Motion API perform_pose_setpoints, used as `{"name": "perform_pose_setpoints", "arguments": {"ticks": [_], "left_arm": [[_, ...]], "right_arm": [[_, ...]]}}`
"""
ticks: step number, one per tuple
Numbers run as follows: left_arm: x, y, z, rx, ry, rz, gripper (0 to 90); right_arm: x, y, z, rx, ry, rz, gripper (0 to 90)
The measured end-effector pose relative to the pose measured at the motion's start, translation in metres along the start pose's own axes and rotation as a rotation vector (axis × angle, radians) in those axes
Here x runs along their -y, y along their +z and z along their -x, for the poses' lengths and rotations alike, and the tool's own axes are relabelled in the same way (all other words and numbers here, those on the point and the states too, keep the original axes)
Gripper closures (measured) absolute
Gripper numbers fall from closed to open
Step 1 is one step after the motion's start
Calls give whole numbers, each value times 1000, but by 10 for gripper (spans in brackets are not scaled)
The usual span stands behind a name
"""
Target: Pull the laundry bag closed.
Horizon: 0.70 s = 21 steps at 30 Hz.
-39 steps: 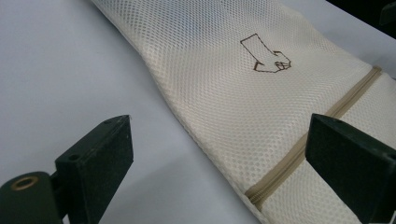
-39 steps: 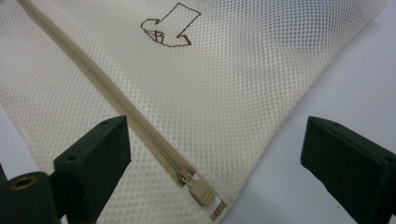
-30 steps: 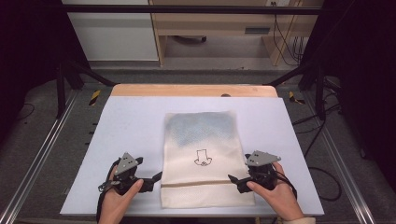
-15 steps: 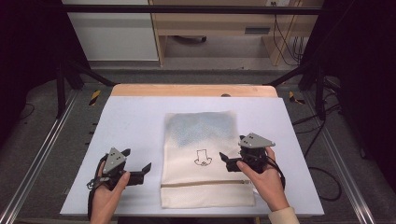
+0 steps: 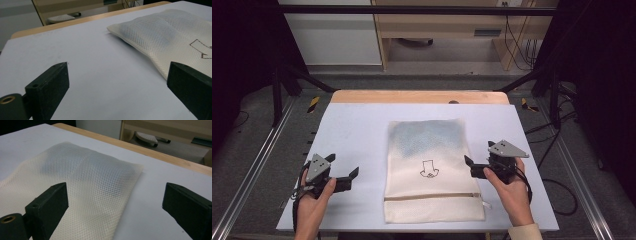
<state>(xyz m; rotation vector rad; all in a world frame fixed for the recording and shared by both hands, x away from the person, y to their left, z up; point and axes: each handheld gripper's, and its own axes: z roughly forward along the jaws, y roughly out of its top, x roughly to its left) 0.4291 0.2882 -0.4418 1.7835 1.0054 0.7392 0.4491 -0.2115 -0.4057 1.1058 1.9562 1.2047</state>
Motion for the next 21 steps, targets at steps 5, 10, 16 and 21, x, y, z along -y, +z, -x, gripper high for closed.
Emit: {"name": "perform_pose_setpoints", "arguments": {"ticks": [5, 10, 16, 21], "left_arm": [[1, -2, -6, -35, 37, 25, 41], [2, -2, -12, -49, 70, 42, 41], [4, -2, -18, -70, 103, 45, 40], [7, -1, -26, -81, 101, 39, 35]], "right_arm": [[8, -5, 9, 43, 6, 19, 70], [17, -10, 19, 75, 20, 27, 72], [31, -15, 32, 127, 25, 38, 72], [44, -18, 43, 163, 47, 46, 74]]}}
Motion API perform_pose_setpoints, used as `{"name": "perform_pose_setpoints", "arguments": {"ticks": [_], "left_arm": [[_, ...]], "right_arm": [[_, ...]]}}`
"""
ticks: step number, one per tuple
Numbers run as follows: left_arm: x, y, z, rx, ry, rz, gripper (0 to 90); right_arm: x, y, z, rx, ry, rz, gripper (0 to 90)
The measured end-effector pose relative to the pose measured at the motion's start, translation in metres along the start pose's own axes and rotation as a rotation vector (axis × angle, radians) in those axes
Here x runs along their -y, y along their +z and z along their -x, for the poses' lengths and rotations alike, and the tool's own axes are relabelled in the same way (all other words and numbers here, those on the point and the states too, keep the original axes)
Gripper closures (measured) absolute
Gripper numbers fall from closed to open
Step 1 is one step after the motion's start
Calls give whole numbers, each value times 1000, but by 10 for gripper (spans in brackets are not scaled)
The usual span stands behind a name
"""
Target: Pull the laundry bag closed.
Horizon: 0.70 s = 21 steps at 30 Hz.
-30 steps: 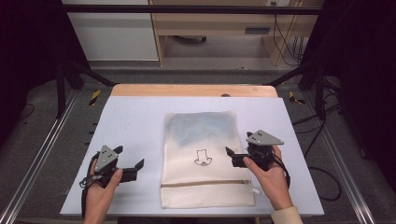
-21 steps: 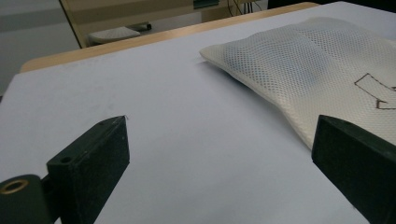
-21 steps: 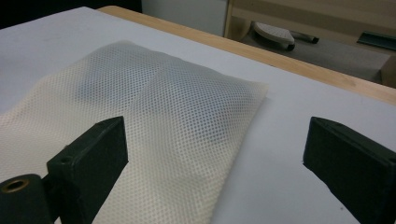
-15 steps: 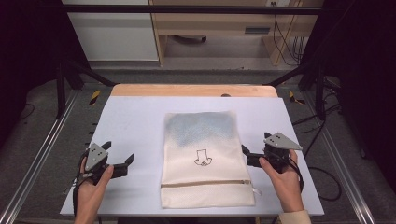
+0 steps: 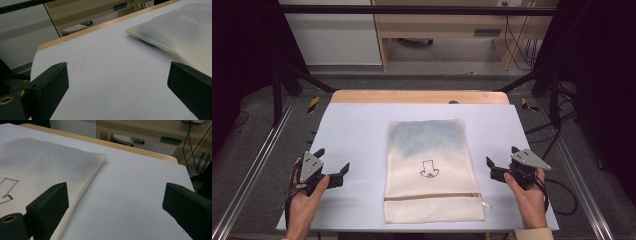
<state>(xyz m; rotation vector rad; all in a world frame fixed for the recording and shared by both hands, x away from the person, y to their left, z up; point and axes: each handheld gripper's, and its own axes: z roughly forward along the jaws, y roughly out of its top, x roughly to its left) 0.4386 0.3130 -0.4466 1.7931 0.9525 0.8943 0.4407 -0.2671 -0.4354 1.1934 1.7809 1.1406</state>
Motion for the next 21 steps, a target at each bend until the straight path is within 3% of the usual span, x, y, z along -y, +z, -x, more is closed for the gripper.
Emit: {"name": "perform_pose_setpoints", "arguments": {"ticks": [6, 14, 21], "left_arm": [[5, 2, -9, -10, -17, -7, 34], [13, 7, -19, -16, -40, -32, 33], [20, 11, -24, -15, -72, -68, 33]], "right_arm": [[12, -1, 12, 19, 36, -6, 77], [27, -3, 23, 43, 37, -31, 79], [34, -1, 23, 42, 22, -60, 78]]}}
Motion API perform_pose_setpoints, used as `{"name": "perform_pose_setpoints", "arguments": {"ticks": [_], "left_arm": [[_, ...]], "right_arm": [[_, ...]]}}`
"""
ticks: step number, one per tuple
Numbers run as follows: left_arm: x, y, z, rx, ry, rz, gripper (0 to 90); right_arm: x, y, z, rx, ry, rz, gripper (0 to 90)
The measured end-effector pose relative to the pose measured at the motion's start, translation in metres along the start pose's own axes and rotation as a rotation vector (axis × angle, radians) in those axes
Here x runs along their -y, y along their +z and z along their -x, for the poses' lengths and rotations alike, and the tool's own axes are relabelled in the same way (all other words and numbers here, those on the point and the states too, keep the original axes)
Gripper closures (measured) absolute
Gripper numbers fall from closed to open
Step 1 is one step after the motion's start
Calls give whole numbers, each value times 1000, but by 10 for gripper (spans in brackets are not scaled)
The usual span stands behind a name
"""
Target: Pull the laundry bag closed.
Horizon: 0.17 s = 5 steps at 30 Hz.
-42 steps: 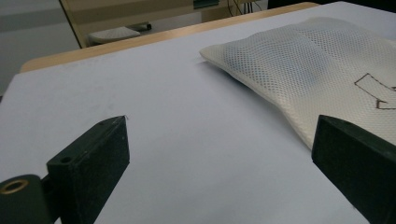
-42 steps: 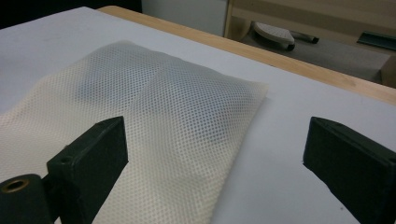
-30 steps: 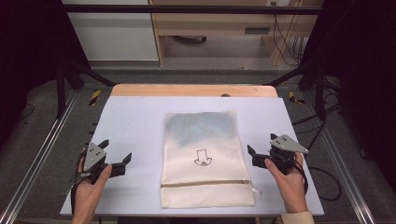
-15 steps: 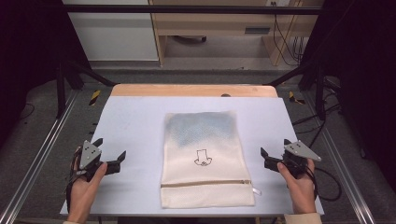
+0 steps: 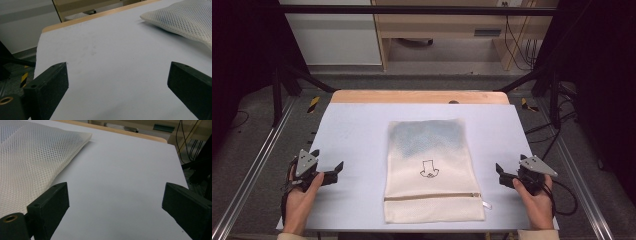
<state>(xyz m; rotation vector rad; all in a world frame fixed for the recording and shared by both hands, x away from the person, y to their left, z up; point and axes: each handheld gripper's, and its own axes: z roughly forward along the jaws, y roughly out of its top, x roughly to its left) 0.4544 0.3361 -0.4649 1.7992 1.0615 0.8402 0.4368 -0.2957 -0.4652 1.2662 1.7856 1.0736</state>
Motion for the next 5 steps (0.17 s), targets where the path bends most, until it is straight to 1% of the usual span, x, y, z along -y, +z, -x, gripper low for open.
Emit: {"name": "perform_pose_setpoints", "arguments": {"ticks": [2, 5], "left_arm": [[2, 1, 0, -5, -2, -15, 33], [2, 3, 1, 7, -7, -23, 34]], "right_arm": [[2, 0, -1, -2, -8, -13, 78], [3, 0, 0, -2, -3, -19, 78]]}}
